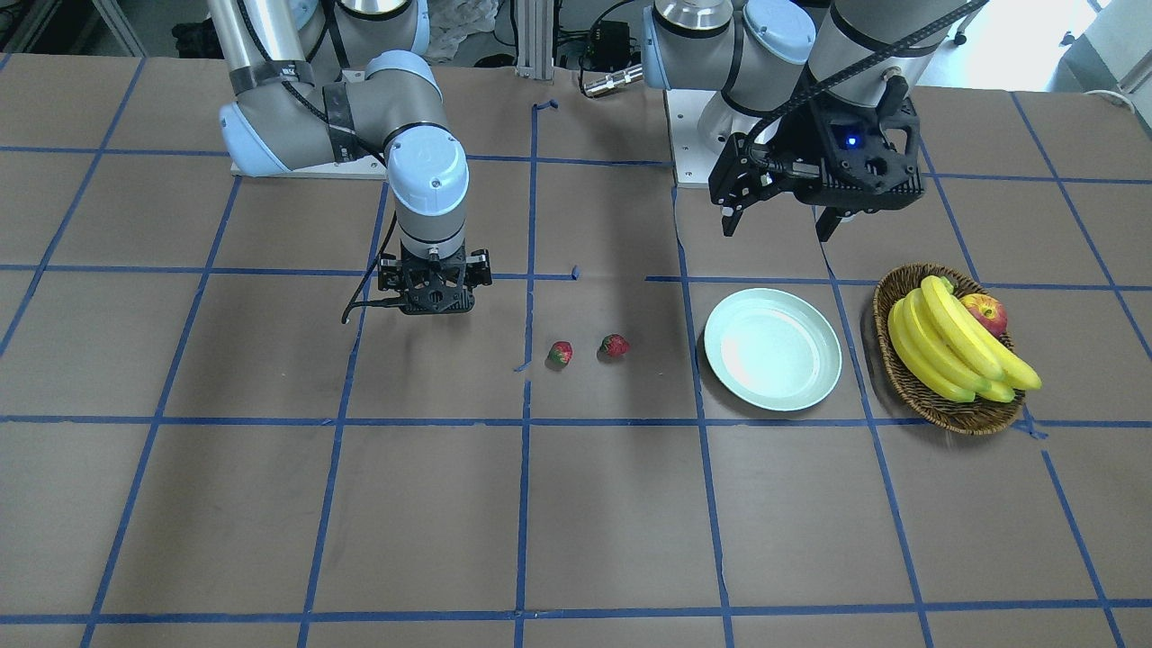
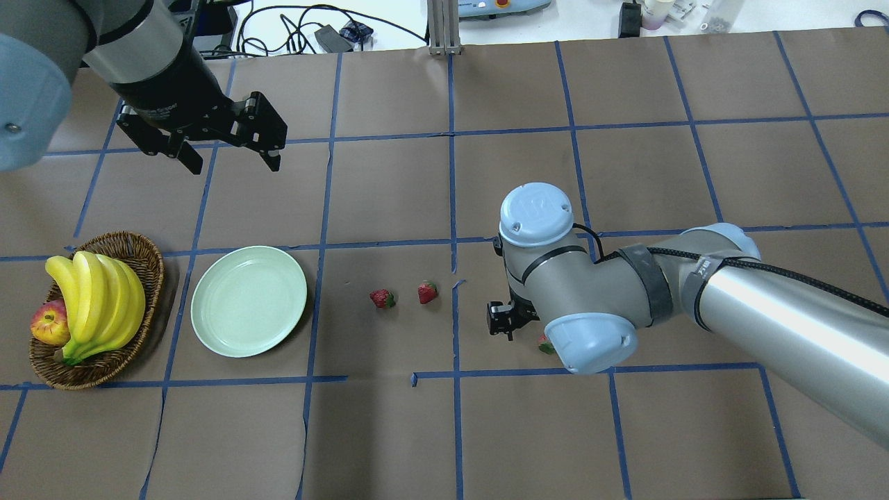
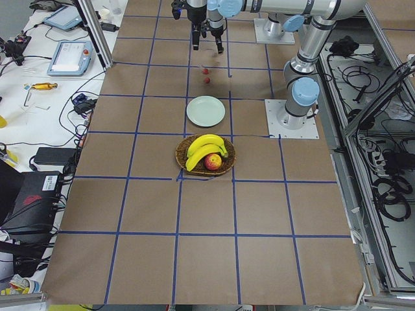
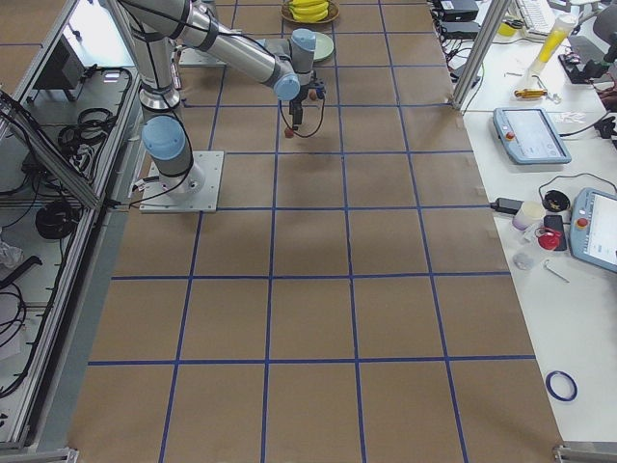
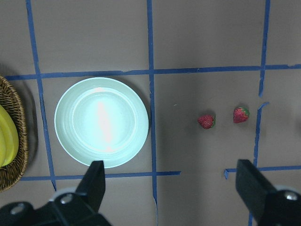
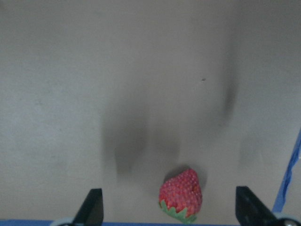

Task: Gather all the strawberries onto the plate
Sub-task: 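Move the right gripper to the last strawberry and grasp it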

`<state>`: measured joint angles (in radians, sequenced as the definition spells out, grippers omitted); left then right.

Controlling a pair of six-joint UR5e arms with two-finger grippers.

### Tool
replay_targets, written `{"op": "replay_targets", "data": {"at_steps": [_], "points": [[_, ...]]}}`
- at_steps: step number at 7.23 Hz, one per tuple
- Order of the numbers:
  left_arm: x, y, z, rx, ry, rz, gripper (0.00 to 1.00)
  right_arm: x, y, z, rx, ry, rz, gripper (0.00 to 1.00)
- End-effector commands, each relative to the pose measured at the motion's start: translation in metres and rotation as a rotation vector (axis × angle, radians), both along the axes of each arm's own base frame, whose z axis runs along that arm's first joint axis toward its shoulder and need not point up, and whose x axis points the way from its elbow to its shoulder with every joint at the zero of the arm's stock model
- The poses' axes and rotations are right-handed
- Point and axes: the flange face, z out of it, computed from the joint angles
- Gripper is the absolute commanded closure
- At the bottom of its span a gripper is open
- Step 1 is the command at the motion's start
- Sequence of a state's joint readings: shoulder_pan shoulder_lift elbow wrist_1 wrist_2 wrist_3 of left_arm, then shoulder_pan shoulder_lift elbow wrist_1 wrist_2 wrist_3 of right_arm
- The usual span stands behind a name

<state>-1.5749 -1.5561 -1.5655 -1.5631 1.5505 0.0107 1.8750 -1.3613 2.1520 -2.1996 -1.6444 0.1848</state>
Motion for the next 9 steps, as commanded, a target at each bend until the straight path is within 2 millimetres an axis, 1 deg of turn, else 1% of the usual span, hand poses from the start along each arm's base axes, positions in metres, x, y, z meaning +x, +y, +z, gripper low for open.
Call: {"op": "replay_targets", "data": {"at_steps": [1,2,3,5,6,7,8,9], "points": [[0.0,0.001,-0.002,0.003,0.001,0.0,0.0,-0.008,0.01,-0.013,0.013,0.006,-0.01,0.12],[0.0,0.001,-0.002,0.005,0.001,0.0,0.0,-0.007,0.009,-0.011,0.004,-0.002,-0.011,0.34],[0.0,0.001,-0.002,0.005,0.001,0.0,0.0,-0.008,0.01,-0.013,0.01,0.006,-0.008,0.62],[0.0,0.001,-0.002,0.005,0.0,0.0,0.0,-0.007,0.006,-0.008,-0.011,0.003,-0.008,0.9],[0.0,0.001,-0.001,0.002,0.0,0.0,0.0,-0.002,-0.008,0.005,-0.044,-0.01,-0.014,0.95],[0.0,0.001,-0.001,0.002,0.0,0.0,0.0,0.011,-0.03,0.03,-0.099,-0.059,-0.038,0.95],[0.0,0.001,-0.002,0.003,0.001,0.0,0.0,0.039,-0.054,0.054,-0.115,-0.213,-0.168,0.94],[0.0,0.001,-0.002,0.003,0.001,0.0,0.0,0.067,-0.076,0.073,-0.14,-0.283,-0.242,0.94]]}}
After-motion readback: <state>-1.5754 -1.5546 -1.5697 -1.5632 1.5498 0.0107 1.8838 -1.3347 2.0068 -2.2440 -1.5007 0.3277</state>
